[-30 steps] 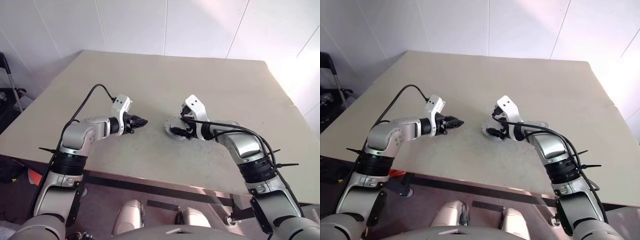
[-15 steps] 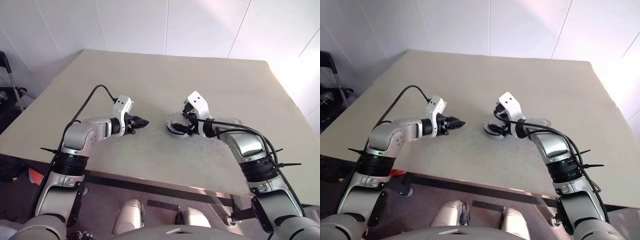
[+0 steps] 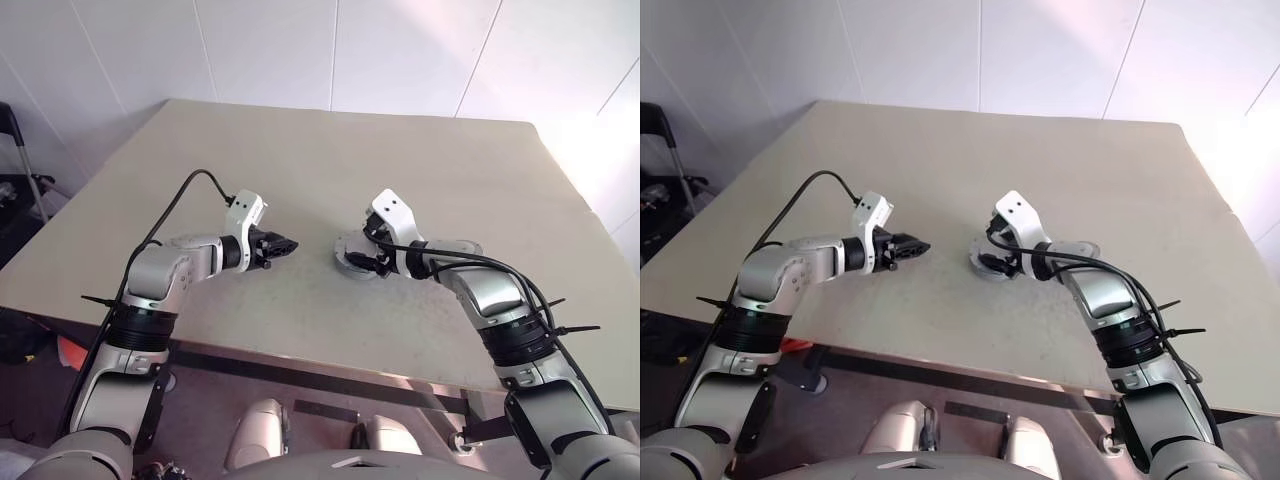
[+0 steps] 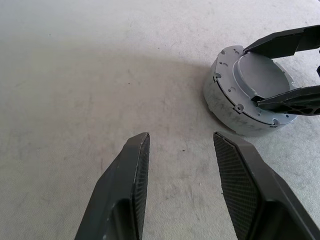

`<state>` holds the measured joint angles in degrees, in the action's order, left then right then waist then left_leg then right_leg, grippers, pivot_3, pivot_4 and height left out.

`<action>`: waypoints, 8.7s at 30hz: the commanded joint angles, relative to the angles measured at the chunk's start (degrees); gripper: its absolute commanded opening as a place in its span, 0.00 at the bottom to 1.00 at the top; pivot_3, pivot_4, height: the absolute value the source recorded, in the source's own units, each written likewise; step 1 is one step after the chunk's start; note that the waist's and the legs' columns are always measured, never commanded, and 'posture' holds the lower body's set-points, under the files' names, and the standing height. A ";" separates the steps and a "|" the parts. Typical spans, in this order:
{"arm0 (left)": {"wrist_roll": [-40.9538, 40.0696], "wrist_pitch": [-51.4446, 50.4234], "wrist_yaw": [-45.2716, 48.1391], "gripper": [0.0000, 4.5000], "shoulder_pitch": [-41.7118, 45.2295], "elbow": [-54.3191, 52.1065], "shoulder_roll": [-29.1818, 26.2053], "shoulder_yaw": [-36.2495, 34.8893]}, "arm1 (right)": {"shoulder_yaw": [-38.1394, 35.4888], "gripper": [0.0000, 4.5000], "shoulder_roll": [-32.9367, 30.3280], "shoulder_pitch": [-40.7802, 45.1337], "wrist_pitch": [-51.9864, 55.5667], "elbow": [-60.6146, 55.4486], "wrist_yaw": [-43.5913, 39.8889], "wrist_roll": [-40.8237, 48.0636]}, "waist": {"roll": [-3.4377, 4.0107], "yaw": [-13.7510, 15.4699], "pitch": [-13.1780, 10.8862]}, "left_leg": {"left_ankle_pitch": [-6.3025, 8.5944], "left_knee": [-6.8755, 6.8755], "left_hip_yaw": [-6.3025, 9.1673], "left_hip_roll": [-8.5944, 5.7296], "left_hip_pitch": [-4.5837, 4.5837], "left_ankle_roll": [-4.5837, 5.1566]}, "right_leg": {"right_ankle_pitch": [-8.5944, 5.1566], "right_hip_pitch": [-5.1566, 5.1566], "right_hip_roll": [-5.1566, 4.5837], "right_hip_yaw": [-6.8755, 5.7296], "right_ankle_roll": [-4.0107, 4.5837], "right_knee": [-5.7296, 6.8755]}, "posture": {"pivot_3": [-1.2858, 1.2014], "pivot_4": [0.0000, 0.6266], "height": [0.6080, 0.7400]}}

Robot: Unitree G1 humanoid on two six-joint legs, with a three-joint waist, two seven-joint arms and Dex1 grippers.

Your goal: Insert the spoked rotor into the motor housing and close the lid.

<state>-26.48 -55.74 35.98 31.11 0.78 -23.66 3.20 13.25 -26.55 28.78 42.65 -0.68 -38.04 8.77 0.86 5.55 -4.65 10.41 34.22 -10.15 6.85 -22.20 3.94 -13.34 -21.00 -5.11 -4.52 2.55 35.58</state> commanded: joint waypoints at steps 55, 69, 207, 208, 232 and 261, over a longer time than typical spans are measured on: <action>6.18 6.70 0.97 0.00 24.16 53.66 21.19 -6.62 | -2.31 1.00 -1.01 3.02 3.61 1.43 0.67 0.22 | -0.27 0.15 0.18 | 0.16 -0.28 0.02 0.00 1.08 0.22 | -0.25 1.28 -0.01 -0.04 -0.48 -0.91 | 0.52 0.00 1.00; 5.74 4.85 6.19 0.00 23.14 49.11 22.35 -5.64 | -16.93 1.00 -3.97 4.22 17.46 -6.98 -0.89 13.12 | -0.27 1.70 0.15 | 0.14 -0.96 -0.04 -0.06 0.57 0.24 | -0.08 0.60 -0.01 -0.09 0.05 -1.06 | 0.52 0.00 1.00; -27.33 -0.97 1.28 0.49 20.77 45.35 17.72 -33.92 | -49.25 0.62 25.11 26.84 25.52 21.49 34.61 41.82 | -0.25 1.86 0.04 | -0.46 -0.88 -0.10 -0.02 -1.22 -0.59 | -0.03 -1.65 -0.07 -0.23 0.14 0.05 | 0.52 0.00 1.00; -27.31 -0.96 1.25 0.49 20.68 45.22 17.75 -33.86 | -48.72 0.68 24.99 26.68 24.54 21.39 35.10 41.25 | -0.25 1.88 0.04 | -0.46 -0.88 -0.10 -0.02 -1.22 -0.59 | -0.03 -1.64 -0.07 -0.23 0.14 0.05 | 0.52 0.00 1.00; -20.96 15.55 -14.48 0.49 12.97 46.00 9.37 -40.55 | -37.64 0.98 21.61 24.19 9.48 25.06 32.60 31.04 | -0.32 1.87 0.02 | -0.47 -0.73 -0.07 0.01 -1.10 -0.60 | -0.06 -1.42 -0.06 -0.23 0.18 0.08 | 0.52 0.00 1.00; 1.40 41.33 2.64 0.83 9.50 25.13 -1.41 -15.32 | -10.06 0.99 4.19 13.75 -16.15 16.46 9.17 5.01 | -0.68 3.15 0.01 | -0.76 -0.92 -0.03 0.49 -0.35 -1.20 | 0.08 -0.86 0.43 -0.13 0.32 -0.02 | 0.52 0.00 1.00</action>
<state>-26.12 -14.12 35.38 40.63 33.34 -25.02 -15.54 2.69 -20.03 42.51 29.19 18.95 -24.56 15.01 0.18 8.70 -4.65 9.64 33.30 -10.18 7.34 -22.55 2.75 -13.25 -21.84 -4.68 -4.65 2.87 35.56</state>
